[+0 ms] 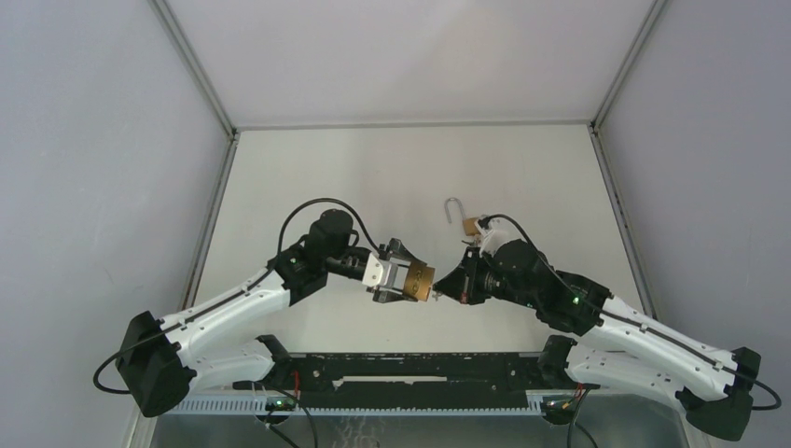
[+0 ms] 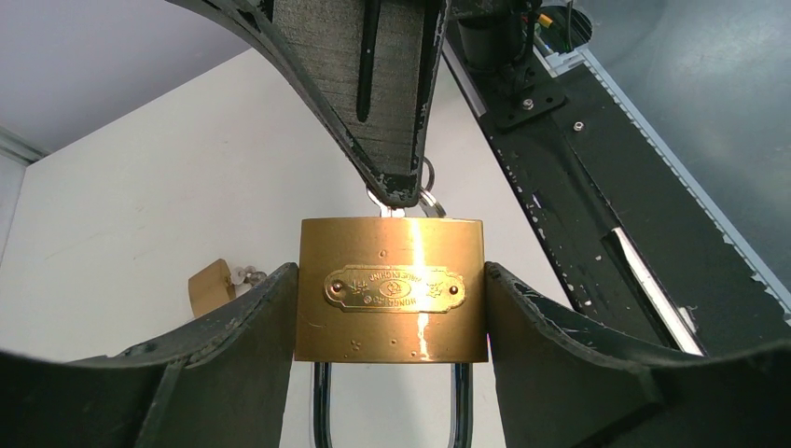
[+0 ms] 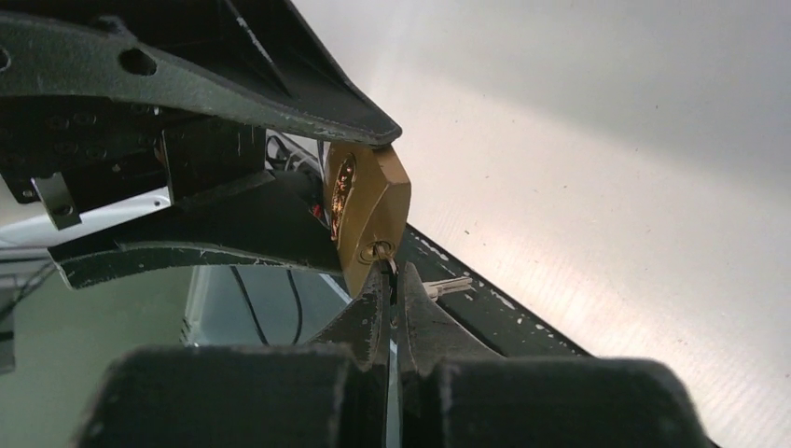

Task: Unlock with the key

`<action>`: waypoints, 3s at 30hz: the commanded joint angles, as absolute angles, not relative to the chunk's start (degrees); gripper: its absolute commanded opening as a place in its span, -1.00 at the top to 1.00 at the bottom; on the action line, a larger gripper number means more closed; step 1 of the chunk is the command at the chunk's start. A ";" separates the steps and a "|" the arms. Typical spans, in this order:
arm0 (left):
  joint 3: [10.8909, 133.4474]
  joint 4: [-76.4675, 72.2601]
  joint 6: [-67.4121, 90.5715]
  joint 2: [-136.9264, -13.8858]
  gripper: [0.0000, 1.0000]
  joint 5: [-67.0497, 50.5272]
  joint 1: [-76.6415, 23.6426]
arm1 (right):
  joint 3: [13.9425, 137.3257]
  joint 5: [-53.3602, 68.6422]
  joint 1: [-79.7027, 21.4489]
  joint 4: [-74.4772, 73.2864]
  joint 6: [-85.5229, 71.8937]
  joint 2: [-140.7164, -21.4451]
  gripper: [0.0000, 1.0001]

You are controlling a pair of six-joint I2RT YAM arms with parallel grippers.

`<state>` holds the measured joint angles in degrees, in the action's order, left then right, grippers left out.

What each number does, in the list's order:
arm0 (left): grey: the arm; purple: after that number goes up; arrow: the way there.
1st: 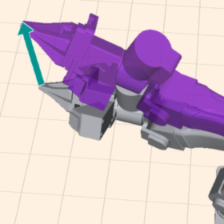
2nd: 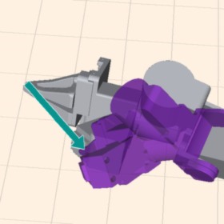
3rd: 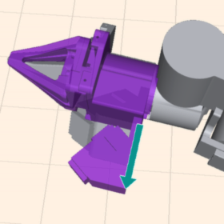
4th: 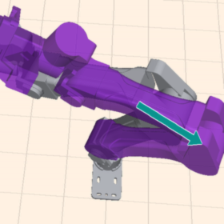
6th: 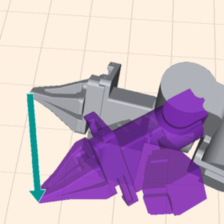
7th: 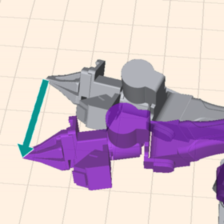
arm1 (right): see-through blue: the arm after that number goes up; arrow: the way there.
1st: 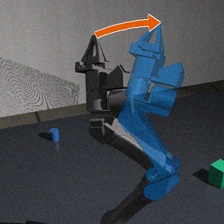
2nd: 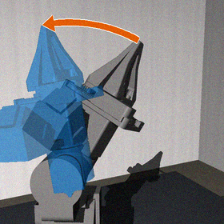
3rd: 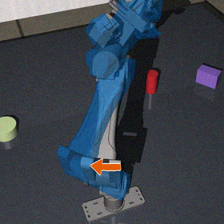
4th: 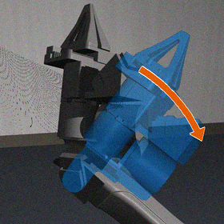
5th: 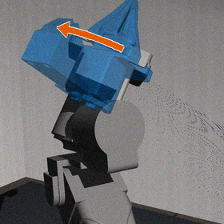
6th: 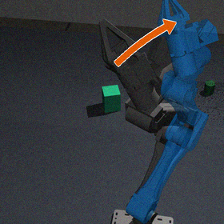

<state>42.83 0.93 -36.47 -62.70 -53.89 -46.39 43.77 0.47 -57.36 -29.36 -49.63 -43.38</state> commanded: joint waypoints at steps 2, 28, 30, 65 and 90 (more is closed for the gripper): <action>43.24 -6.20 -36.11 -60.91 1.00 -59.17 -47.98 | 44.12 2.23 -57.08 -23.47 -42.80 -42.49 1.00; 43.14 -6.24 -36.12 -59.83 1.00 -58.10 -49.13 | 44.12 9.24 -51.87 -24.39 -42.42 -44.96 1.00; 43.15 -6.22 -36.29 -59.65 1.00 -57.83 -49.13 | 44.12 9.00 -51.66 -24.05 -43.60 -45.00 1.00; 44.29 -7.67 -35.85 -58.72 1.00 -55.98 -50.45 | 39.73 14.92 -48.92 -17.90 -56.86 -44.48 1.00; 45.71 -2.89 -39.44 -58.19 1.00 -54.95 -50.46 | 47.99 11.09 -46.20 -27.29 -44.73 -48.58 1.00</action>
<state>42.85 3.49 -38.37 -61.32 -48.23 -48.42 45.56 11.03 -49.91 -29.61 -40.91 -47.51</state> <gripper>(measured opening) 0.701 0.008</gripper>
